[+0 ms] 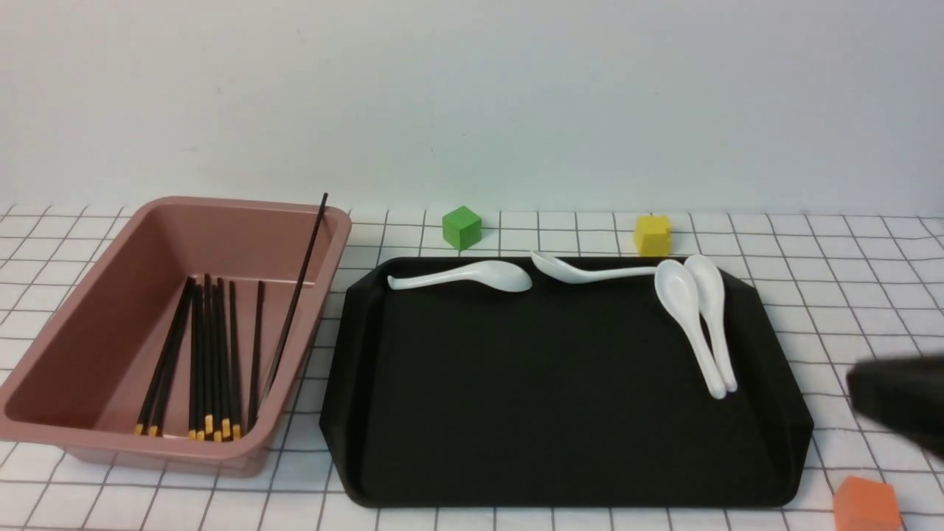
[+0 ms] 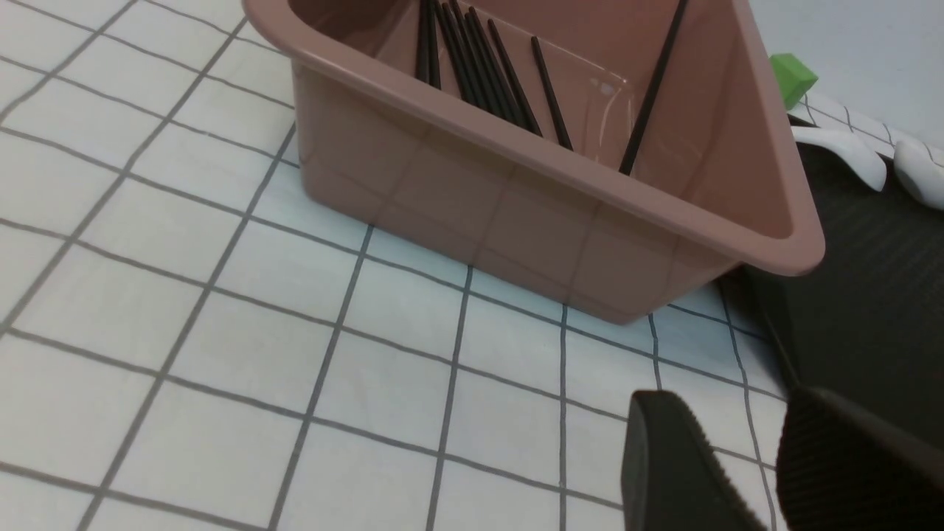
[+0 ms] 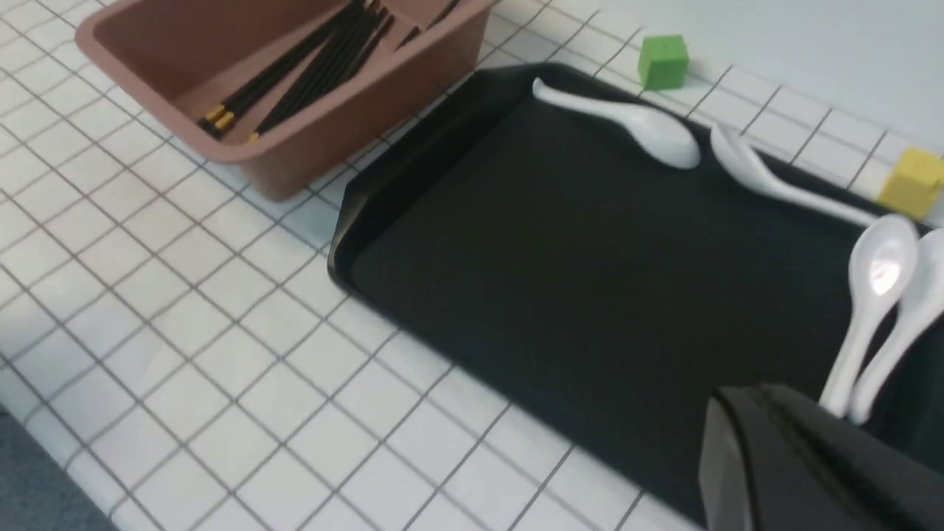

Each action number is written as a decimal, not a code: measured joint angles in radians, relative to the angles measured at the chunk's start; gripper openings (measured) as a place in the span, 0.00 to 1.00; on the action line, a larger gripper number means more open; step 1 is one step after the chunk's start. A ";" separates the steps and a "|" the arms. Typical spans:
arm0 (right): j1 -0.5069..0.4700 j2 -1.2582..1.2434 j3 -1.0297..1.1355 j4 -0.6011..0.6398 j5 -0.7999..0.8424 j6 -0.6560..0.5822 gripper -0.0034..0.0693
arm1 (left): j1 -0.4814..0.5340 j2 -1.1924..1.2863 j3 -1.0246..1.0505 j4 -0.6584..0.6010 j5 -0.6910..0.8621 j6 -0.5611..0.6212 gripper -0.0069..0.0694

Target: On white black tablecloth take chopsticks from black tray and put them in box.

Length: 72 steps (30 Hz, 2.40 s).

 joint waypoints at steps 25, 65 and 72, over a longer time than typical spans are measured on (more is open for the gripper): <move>0.000 -0.239 0.361 0.059 -0.430 0.012 0.07 | 0.000 0.000 0.000 0.000 0.000 0.000 0.40; -0.299 -0.524 0.619 0.016 -0.489 -0.061 0.13 | 0.000 0.000 0.000 0.000 0.000 0.000 0.40; -0.533 -0.654 0.685 0.022 -0.377 -0.063 0.14 | 0.000 0.000 0.000 0.000 0.000 0.000 0.40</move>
